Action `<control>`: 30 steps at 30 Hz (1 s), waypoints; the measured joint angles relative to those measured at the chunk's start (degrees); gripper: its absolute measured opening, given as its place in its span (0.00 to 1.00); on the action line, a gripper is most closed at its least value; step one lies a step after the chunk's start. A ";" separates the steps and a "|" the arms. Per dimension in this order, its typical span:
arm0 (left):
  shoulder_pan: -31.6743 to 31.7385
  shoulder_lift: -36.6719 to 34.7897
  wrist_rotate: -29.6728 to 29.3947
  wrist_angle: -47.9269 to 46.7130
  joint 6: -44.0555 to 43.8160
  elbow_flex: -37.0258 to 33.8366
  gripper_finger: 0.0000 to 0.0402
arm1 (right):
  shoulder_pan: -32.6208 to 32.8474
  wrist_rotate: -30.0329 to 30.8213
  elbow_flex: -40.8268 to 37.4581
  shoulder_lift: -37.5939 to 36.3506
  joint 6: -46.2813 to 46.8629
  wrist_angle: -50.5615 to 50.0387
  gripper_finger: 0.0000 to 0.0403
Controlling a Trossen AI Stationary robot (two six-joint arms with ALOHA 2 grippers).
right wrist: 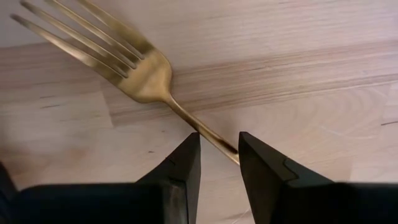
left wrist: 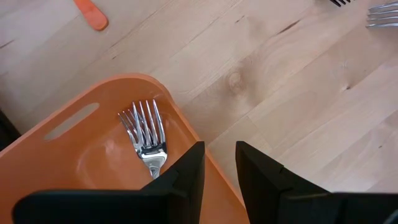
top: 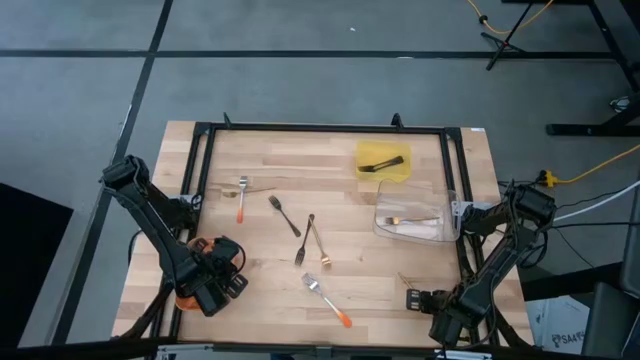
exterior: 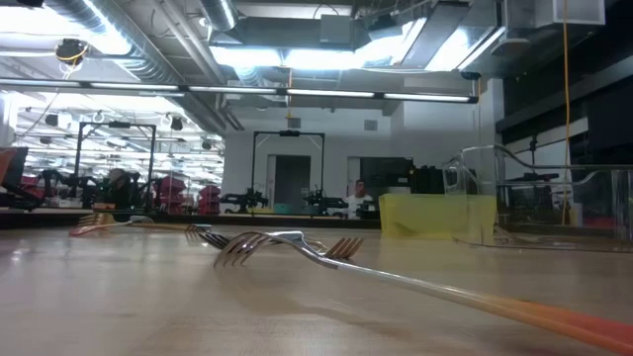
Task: Sort silverware by color (type)
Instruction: Put the gold fork into the transparent bin
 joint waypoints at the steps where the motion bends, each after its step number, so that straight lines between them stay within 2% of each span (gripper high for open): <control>1: 0.00 0.00 0.02 0.00 0.01 0.00 0.21 | 0.00 -0.02 0.00 0.00 0.00 0.00 0.25; 10: 0.00 0.00 0.02 0.01 0.00 0.00 0.21 | 0.00 -0.70 -2.68 -0.20 -0.04 3.71 0.25; 14: 0.00 0.00 0.02 0.02 0.00 0.00 0.21 | 0.07 1.04 -2.94 -0.24 -0.04 4.04 0.24; 25: 0.00 0.02 0.02 0.40 0.00 0.00 0.21 | 0.09 1.66 -3.02 -0.15 0.07 4.00 0.02; 30: 0.00 0.02 0.02 0.61 0.00 0.00 0.21 | 0.11 4.03 -3.03 -0.10 0.23 4.22 0.02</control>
